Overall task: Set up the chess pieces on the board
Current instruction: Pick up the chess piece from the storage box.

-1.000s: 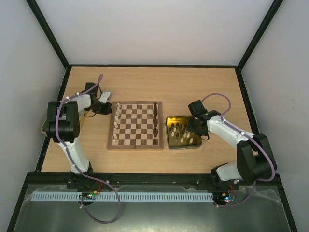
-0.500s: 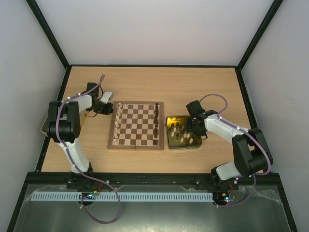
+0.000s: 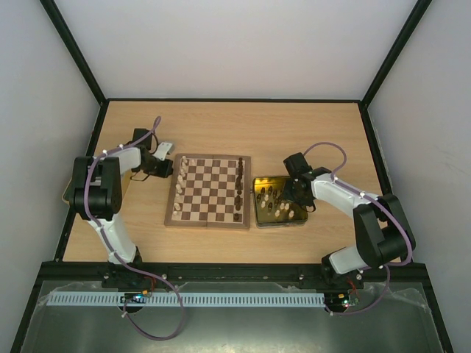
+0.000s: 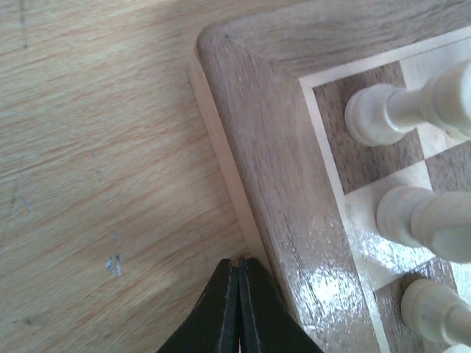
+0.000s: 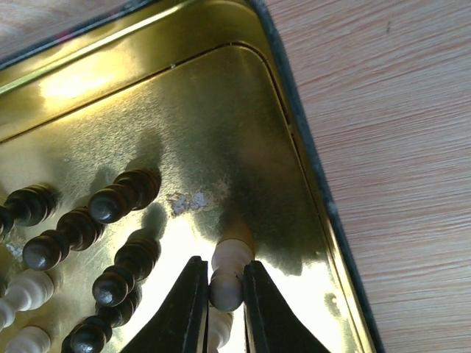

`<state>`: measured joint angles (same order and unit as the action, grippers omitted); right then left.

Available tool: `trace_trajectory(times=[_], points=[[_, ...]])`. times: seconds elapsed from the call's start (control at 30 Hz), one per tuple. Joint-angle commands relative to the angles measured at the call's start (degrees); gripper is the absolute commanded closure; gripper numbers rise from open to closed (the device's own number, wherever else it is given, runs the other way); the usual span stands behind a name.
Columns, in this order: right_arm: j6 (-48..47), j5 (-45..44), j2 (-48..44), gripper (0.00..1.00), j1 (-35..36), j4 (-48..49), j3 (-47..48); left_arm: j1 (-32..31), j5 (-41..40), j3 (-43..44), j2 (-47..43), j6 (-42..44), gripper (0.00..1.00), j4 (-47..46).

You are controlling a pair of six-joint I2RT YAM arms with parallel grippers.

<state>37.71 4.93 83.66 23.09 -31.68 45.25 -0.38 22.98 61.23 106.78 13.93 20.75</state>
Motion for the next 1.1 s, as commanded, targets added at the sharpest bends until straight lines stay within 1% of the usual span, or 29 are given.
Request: trace_trajectory(times=[0.0, 0.17, 0.37, 0.47, 0.67, 0.8, 1.07], points=[[-0.1, -3.3, -1.6, 0.91, -0.3, -2.0, 1.4, -1.4, 0.0, -3.1, 0.6, 0.9, 0.98, 7.0], [0.2, -3.5, -3.3, 0.92, -0.3, -4.2, 3.1, -2.0, 0.3, -3.7, -0.3, 1.0, 0.98, 7.6], [-0.3, -3.7, -5.7, 0.93, -0.1, -9.6, 9.7, -2.4, 0.8, -5.4, -2.4, 1.6, 0.98, 8.7], [-0.5, -4.1, -6.4, 0.94, 1.1, -11.6, 13.0, -2.8, 0.9, -6.2, -4.0, 2.0, 0.98, 9.4], [1.1, -4.9, -4.0, 0.94, 7.4, -13.9, 20.4, -3.8, 0.5, -7.7, -7.4, 3.3, 0.98, 11.0], [1.9, -4.2, -1.6, 0.94, 10.7, -13.5, 23.8, -5.2, -0.4, -8.1, -9.0, 4.6, 0.98, 12.5], [2.7, -2.7, 5.3, 0.94, 17.2, -11.2, 28.9, -7.6, 1.2, -7.8, -9.9, 4.7, 0.98, 13.3]])
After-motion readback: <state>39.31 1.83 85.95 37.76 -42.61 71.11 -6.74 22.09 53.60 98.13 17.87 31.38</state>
